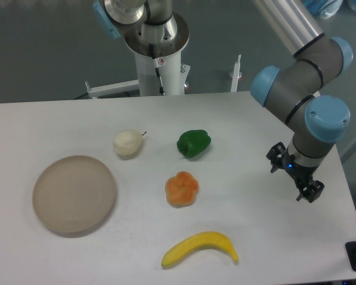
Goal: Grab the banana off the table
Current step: 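Move the open gripper down over the yellow banana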
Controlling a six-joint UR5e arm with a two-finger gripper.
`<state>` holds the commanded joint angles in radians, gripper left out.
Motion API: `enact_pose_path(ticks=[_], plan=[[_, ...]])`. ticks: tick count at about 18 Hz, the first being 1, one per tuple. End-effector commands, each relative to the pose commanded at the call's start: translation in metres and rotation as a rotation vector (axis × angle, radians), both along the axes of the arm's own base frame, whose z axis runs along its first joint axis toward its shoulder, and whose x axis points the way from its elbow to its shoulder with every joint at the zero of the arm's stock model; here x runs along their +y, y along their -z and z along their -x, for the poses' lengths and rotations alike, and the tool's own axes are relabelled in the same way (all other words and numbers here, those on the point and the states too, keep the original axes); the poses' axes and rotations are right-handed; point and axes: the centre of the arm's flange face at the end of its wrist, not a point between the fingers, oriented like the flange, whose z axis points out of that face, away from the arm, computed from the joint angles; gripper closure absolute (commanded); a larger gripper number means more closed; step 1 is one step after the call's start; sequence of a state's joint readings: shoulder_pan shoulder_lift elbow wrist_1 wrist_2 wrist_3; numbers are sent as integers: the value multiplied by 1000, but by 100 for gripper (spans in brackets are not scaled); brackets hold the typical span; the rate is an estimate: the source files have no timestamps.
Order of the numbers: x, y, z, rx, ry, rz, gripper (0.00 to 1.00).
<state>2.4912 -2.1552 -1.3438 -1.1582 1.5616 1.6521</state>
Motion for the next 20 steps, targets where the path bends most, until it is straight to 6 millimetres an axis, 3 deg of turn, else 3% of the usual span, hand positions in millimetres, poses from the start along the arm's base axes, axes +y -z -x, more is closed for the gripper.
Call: enact_pose_path(ticks=[5,10,11,16,18,20], plan=[[1,-1,-4,-3,-7,-1,0],[32,-7,-41,-2,1,-20,0],[39,-8,-52,-4,-17,-23,0],[98,-30,-141,3,-28,-62,0],[111,-28,-164,-29,-6,-81,0],[126,-11,-190,-47,3,-65,0]])
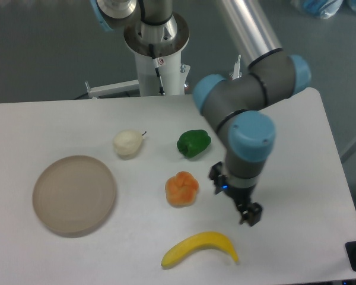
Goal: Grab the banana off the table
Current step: 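Move the open gripper down over the yellow banana, then close the gripper around the middle of the banana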
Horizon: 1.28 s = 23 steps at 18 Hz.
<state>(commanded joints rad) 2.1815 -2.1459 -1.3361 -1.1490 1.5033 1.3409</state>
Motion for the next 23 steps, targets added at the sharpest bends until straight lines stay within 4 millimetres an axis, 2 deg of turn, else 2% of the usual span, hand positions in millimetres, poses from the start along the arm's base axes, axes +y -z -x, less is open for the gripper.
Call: enact_pose_path(ticks=[6,9,12,16,18,19,21,23], plan=[[27,52,0,15,-52,-21,0],[32,66,0,13,-48,-12,0],[36,94,-4,0,-38,11,0],[40,117,-8,-13,-30,33,0],[40,118,-8,-15,-36,35,47],[41,117,-8,-15,-37,33,66],[40,111,-7,-10,-39,27,79],[37,101,-9,-9,-36,26,82]])
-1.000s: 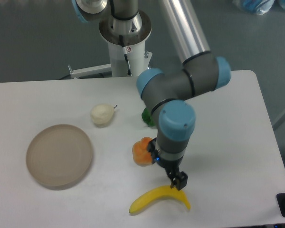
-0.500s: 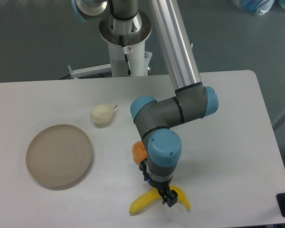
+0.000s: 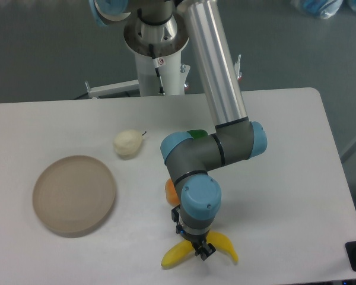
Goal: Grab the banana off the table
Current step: 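Close the gripper around the middle of the banana, then lift the held banana up off the table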
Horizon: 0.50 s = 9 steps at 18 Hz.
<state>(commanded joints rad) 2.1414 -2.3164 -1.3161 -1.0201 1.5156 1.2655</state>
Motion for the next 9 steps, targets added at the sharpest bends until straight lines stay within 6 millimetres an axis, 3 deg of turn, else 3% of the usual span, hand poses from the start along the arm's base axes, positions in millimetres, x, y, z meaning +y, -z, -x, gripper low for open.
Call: enact_pose_path(ticks=[4,7,9], plan=[[-28,-51,2,-42,-23,55,82],[-43,-75,10,-53,-38,67,82],[-58,-107,19,-55,-53,71,82]])
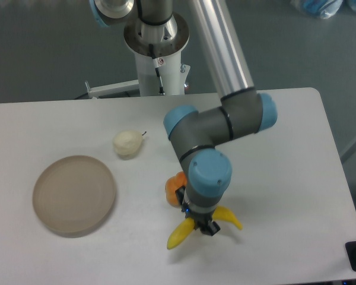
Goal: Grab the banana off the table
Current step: 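Lift the held banana up off the table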
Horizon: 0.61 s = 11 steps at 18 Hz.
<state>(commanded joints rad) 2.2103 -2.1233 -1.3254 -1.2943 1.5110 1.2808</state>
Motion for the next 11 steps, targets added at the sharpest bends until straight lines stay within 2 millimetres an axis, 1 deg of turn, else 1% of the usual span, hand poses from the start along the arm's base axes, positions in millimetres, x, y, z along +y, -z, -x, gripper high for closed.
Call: enact_pose_path(ticks=[2,3,4,5,7,9,11], plan=[[-15,-23,14,-4,-20,10,82],[-21,-36,20,4,-6,-1,82],[-31,-48,35,12,24,-16,82],[-37,-54,41,23,47,-24,82],[-54,-58,64,27,14,-25,83],[-71,-51,86,16,36,-17,82],[-81,-48,97,1,85,-5,82]])
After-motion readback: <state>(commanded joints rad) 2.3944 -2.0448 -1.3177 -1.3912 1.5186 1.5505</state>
